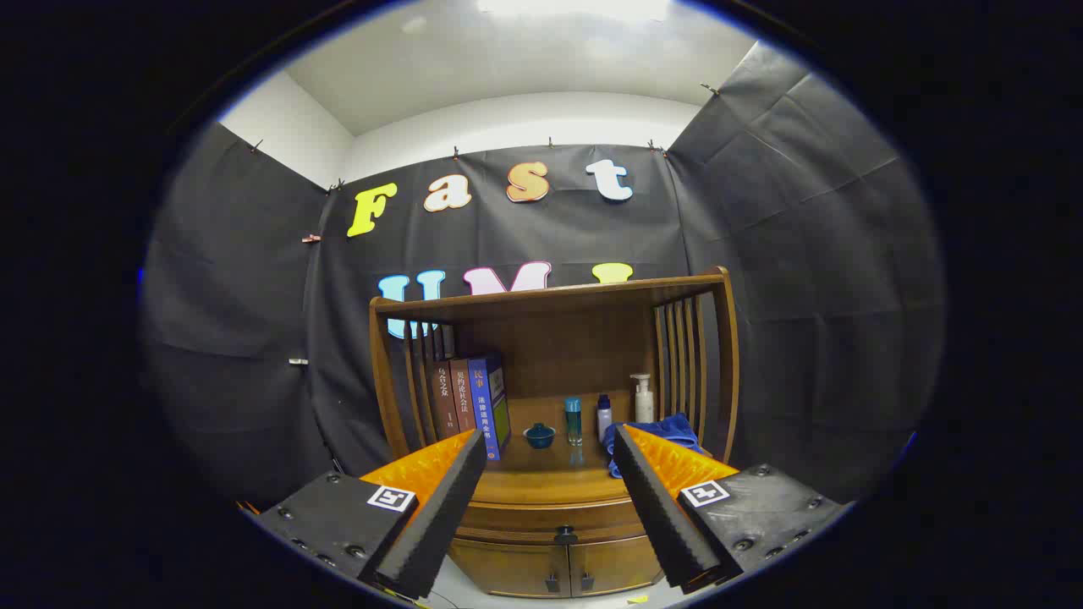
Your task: Pull open the drawer, take out the items inside it, and place them on the countertop above the cabinet.
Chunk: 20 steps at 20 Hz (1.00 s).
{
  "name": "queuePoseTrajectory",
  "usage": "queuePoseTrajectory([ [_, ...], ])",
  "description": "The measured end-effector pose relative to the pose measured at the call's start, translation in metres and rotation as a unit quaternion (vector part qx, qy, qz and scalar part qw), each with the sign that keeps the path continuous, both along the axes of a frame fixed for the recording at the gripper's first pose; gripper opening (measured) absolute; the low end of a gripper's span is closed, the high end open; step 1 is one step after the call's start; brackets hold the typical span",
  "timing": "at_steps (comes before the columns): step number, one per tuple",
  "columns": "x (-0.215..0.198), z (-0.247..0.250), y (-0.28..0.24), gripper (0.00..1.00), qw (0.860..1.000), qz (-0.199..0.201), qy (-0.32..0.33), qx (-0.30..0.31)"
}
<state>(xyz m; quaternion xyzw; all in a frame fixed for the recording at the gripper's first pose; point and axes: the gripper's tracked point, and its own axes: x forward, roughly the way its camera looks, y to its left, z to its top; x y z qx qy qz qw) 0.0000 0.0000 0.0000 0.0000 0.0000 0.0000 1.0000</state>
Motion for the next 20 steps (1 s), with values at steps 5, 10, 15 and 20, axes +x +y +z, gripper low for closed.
queuePoseTrajectory([
  [5, 0.0011, 0.0003, -0.0011, 0.98, 1.0, -0.002, 0.0, 0.001],
  [10, 0.002, -0.0021, 0.0007, 0.98, 1.0, -0.001, 0.002, 0.0],
  [15, 0.0031, -0.0008, 0.0026, 0.98, 1.0, 0.0, 0.0, -0.001],
  [20, 0.0033, -0.0011, 0.004, 0.98, 1.0, 0.0, 0.002, -0.003],
])
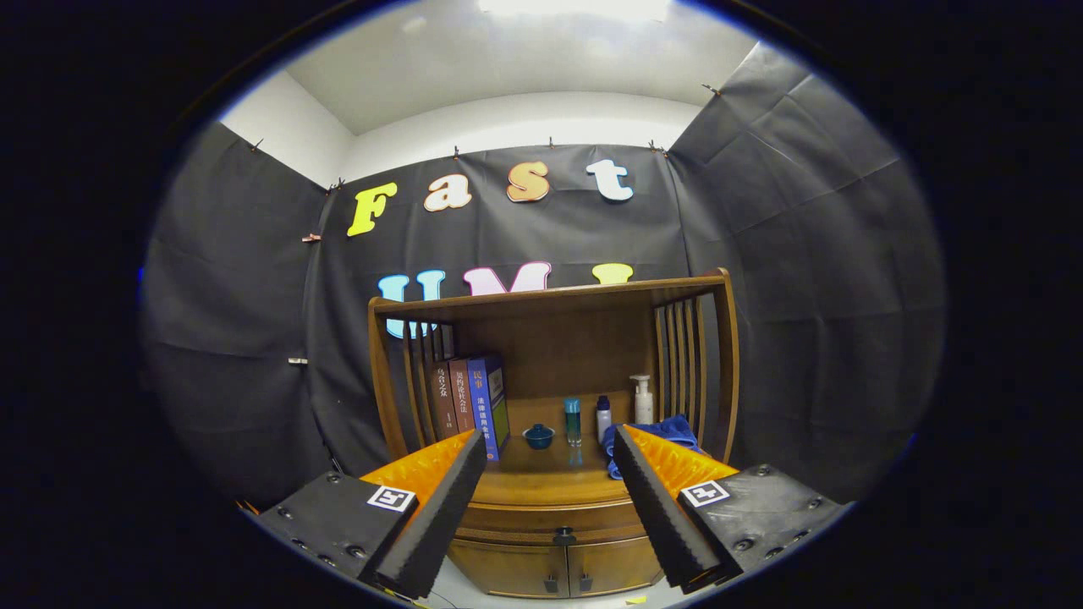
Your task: Pull open the drawer, take out the items inside it, and place them on the countertop above the cabinet.
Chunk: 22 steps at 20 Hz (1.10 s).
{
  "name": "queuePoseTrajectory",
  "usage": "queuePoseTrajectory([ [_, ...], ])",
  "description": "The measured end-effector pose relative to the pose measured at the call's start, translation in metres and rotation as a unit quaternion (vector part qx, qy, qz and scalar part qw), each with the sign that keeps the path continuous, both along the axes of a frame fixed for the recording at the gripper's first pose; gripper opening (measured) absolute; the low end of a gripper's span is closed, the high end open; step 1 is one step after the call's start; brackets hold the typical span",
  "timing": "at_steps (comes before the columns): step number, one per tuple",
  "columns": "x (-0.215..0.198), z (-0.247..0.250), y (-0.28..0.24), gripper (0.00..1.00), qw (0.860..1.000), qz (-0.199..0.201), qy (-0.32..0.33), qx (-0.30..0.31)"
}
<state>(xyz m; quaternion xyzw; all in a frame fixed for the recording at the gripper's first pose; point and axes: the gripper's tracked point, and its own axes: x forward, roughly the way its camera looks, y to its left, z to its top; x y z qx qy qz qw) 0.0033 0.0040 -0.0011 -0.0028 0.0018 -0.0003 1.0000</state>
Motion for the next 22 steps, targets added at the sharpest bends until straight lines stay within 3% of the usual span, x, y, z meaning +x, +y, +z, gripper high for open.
queuePoseTrajectory([
  [22, 0.009, -0.016, -0.004, 0.98, 1.0, -0.005, 0.016, -0.002],
])
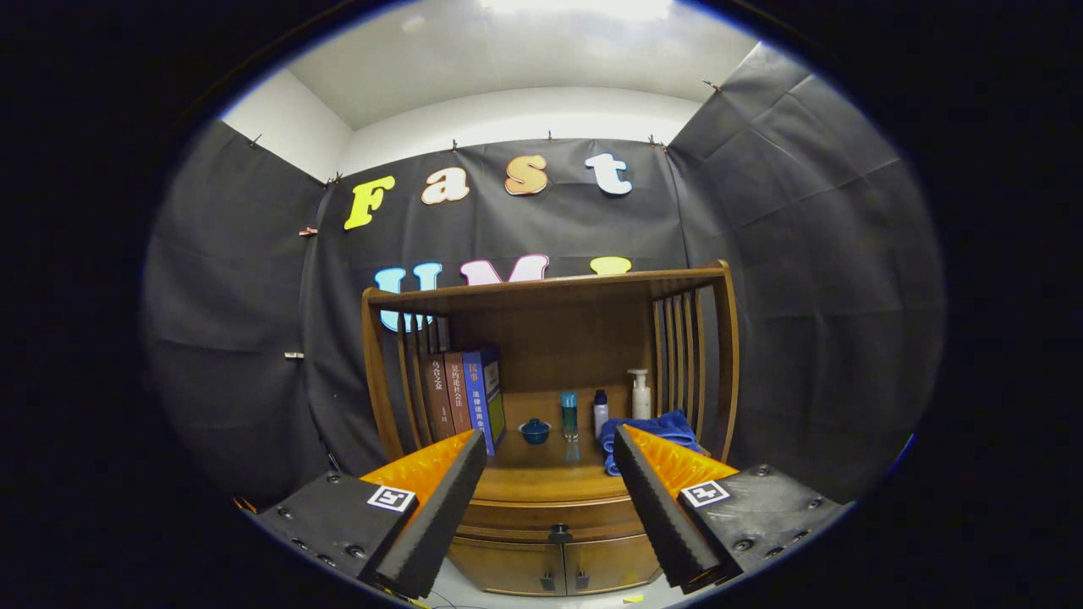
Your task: Pull open the drawer, take out the items inside it, and place them on the countertop above the cabinet.
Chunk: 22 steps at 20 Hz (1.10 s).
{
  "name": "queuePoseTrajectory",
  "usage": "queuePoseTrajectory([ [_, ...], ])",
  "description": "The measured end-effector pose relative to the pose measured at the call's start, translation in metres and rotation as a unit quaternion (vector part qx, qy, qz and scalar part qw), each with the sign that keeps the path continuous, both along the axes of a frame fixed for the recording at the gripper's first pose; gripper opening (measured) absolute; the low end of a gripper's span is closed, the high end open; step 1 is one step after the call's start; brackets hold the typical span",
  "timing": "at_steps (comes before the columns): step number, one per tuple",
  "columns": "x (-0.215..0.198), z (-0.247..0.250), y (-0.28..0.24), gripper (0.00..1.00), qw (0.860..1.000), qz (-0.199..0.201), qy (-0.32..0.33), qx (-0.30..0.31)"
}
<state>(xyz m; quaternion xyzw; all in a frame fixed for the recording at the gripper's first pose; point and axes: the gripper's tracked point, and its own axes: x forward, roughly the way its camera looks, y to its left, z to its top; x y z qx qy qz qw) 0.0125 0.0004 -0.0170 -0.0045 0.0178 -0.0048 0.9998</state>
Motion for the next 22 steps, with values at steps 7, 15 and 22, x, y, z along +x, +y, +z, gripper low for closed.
queuePoseTrajectory([
  [7, 0.025, -0.038, -0.004, 0.98, 0.999, -0.003, 0.033, 0.005],
  [15, 0.072, -0.113, -0.013, 0.99, 0.995, -0.01, 0.093, 0.015],
  [22, 0.103, -0.204, -0.018, 0.99, 0.986, -0.017, 0.166, 0.021],
])
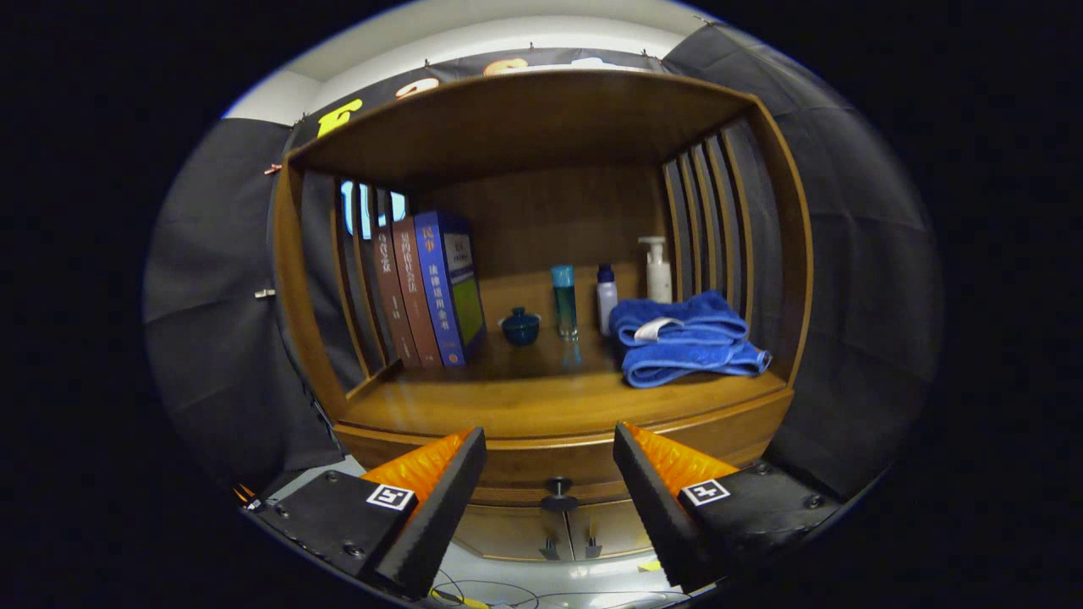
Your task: Pull open the drawer, take out the items inside it, and place them on the countertop above the cabinet.
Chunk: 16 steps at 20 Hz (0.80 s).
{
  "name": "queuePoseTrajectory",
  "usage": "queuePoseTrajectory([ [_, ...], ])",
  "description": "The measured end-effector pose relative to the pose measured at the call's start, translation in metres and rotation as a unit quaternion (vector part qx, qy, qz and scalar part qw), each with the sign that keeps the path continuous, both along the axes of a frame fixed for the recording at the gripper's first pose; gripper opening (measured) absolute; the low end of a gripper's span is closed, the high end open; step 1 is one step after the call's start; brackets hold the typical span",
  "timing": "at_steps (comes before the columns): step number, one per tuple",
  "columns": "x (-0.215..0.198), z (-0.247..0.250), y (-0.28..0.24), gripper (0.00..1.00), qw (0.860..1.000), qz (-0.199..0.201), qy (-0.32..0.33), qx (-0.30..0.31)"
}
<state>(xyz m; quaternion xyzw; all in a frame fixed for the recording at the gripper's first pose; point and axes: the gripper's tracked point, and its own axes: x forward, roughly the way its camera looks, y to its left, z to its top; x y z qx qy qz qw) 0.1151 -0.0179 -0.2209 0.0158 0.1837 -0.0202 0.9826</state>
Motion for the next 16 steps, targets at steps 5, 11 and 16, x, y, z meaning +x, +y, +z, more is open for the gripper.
queuePoseTrajectory([
  [5, 0.015, -0.06, -0.005, 0.99, 0.999, -0.008, 0.05, 0.001],
  [11, 0.021, -0.111, -0.011, 0.99, 0.995, -0.013, 0.098, 0.0],
  [16, 0.022, -0.139, -0.013, 0.85, 0.992, -0.016, 0.124, 0.001],
])
